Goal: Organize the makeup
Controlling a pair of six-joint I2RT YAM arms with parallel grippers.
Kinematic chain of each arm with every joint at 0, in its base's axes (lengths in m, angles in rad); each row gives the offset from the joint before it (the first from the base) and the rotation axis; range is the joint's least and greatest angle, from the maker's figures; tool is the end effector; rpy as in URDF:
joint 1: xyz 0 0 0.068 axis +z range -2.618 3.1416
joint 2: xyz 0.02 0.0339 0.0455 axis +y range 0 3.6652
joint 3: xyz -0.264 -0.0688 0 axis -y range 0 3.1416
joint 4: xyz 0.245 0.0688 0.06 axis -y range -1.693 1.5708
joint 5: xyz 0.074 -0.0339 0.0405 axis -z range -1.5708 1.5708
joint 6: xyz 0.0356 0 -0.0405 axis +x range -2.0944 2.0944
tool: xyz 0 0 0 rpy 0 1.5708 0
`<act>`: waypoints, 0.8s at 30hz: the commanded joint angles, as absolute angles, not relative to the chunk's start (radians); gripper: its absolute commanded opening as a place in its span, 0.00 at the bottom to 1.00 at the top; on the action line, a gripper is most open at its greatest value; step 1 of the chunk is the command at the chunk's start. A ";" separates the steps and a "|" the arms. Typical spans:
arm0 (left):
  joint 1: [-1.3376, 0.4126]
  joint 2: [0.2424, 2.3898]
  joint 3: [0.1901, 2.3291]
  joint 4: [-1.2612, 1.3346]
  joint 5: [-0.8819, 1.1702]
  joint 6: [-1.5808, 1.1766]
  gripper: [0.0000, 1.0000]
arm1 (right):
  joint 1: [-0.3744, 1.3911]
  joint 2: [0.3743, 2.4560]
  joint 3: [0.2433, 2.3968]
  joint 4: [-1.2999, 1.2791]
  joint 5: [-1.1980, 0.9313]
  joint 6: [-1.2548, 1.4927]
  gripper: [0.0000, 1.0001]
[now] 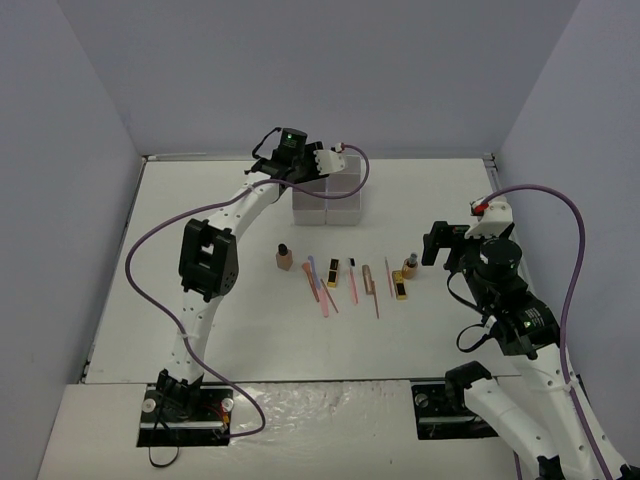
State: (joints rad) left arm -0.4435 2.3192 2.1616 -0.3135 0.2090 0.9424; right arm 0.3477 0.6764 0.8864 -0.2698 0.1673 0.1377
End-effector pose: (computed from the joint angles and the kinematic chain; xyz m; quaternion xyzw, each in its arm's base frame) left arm 0.4918 -0.2418 0.2784 0.5836 0.6176 0.0421 0.5256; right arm 0.1432 0.0456 0.3820 -0.0191 0.7274 0.1052 0.6778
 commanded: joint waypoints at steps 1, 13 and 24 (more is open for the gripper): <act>-0.440 2.263 2.198 -0.254 0.237 0.953 0.38 | 0.353 0.692 0.897 -0.220 0.156 0.149 1.00; -0.441 2.201 2.133 -0.282 0.275 0.983 0.37 | 0.353 0.692 0.893 -0.219 0.148 0.153 1.00; -0.439 2.210 2.136 -0.246 0.262 0.978 0.46 | 0.353 0.695 0.897 -0.221 0.138 0.150 1.00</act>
State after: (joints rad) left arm -0.4438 2.3016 2.1029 -0.3119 0.2425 0.9672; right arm 0.3477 0.6815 0.8864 -0.2703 0.1491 0.1498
